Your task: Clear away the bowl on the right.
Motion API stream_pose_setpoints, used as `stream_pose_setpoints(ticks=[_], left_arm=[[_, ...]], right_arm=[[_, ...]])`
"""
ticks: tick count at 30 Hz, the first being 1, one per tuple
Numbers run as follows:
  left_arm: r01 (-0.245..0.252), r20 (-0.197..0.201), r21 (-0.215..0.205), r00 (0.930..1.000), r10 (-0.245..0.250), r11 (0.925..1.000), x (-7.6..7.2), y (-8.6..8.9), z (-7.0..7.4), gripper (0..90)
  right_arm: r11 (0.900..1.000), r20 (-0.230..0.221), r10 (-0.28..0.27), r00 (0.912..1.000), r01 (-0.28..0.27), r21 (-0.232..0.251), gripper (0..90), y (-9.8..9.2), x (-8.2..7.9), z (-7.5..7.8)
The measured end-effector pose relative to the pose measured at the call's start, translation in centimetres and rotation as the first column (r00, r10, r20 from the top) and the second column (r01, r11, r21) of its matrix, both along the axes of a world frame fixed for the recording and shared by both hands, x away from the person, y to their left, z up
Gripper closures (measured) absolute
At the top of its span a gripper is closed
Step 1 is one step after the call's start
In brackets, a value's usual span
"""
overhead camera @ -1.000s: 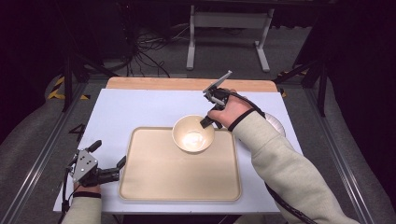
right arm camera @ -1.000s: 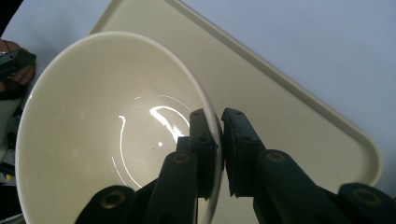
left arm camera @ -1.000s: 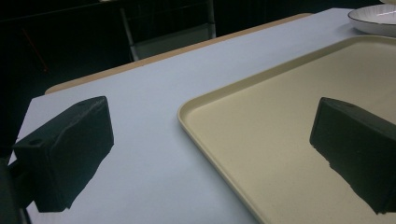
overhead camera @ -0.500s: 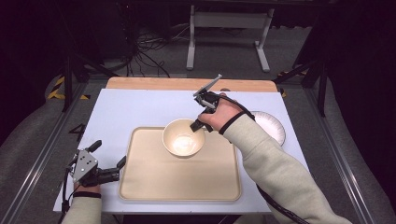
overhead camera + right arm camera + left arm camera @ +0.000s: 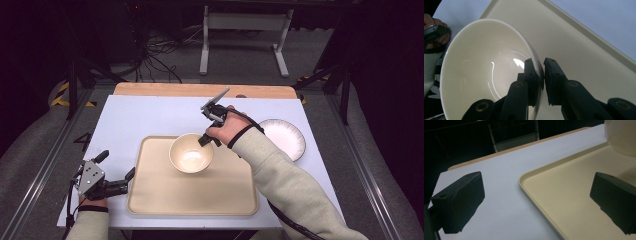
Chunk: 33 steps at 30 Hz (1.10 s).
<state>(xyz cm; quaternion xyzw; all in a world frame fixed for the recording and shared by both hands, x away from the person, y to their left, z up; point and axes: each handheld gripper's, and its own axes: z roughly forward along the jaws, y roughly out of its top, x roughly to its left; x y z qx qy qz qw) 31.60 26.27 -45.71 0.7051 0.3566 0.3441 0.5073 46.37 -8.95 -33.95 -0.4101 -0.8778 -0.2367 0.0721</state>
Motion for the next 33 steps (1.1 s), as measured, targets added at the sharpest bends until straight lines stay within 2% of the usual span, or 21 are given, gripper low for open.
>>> stream_pose_setpoints(ticks=[9,20,33], left_arm=[[0.001,0.000,0.001,1.0000,-0.001,1.0000,0.0,0.0,0.0,0.3],[0.001,0.000,0.001,1.0000,-0.001,1.0000,0.0,0.0,0.0,0.3],[-0.001,-0.002,-0.008,1.0000,0.000,1.0000,0.0,0.0,0.0,0.3]], right_arm=[[1.000,-0.009,0.023,0.9997,-0.024,-0.019,80.6,0.5,0.0,-1.9],[0.999,-0.029,0.022,0.9994,-0.023,-0.032,80.4,0.8,0.0,-3.8],[0.999,-0.042,0.024,0.9988,-0.025,-0.039,79.5,0.8,0.2,-4.9]])
